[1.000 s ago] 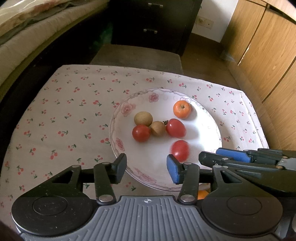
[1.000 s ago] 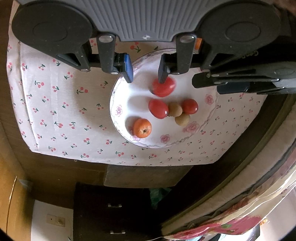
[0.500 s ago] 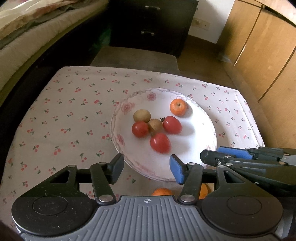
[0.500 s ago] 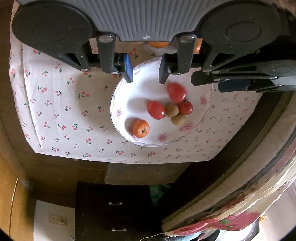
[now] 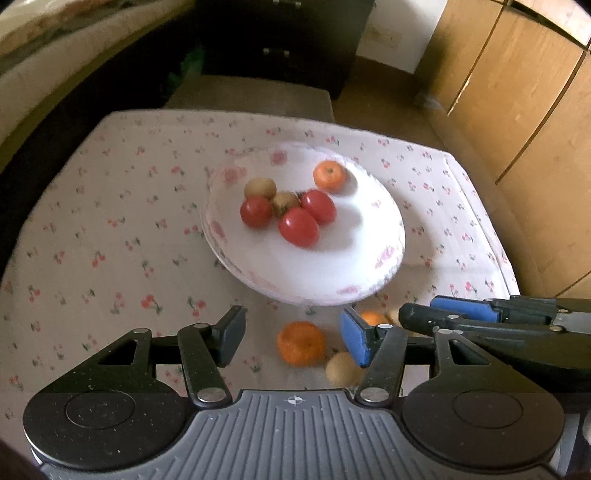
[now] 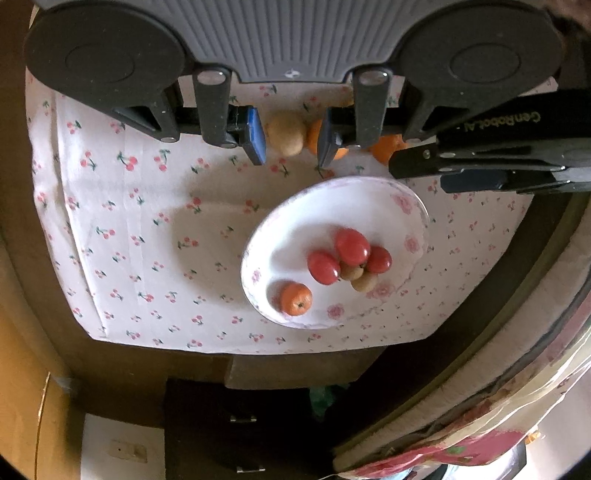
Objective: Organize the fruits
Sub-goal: 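Move both tools back to the remaining fruit beside the bowl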
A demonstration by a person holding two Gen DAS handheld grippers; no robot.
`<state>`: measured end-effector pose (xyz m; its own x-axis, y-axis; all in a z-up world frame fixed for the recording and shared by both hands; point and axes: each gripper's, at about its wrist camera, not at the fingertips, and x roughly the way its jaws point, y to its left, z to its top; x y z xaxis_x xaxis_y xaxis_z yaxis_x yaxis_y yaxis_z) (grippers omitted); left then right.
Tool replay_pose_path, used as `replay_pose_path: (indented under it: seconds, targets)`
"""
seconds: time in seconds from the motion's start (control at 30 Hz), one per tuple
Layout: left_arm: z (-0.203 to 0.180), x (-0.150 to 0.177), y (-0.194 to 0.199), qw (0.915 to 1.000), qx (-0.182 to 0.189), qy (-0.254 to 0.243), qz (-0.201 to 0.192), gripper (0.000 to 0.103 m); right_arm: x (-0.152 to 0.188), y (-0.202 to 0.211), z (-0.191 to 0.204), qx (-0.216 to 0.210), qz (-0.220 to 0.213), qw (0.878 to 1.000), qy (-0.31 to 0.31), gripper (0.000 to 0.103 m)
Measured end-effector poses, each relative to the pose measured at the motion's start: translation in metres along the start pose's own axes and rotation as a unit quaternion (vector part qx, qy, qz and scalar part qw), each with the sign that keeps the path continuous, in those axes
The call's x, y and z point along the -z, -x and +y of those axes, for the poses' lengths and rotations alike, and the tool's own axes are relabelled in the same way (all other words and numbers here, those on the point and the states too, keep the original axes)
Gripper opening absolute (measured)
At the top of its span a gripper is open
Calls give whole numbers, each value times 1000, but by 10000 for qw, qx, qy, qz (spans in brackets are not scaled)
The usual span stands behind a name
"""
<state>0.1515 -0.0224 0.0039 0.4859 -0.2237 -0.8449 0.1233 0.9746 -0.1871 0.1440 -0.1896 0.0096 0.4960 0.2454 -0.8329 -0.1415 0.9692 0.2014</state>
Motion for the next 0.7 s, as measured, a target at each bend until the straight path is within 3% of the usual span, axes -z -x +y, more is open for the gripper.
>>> replay_pose_path:
  seconds: [0.7]
  targets:
    - [-6, 6, -32, 9993, -79, 71, 360, 64, -3, -14, -16, -40, 264, 9994, -203, 35]
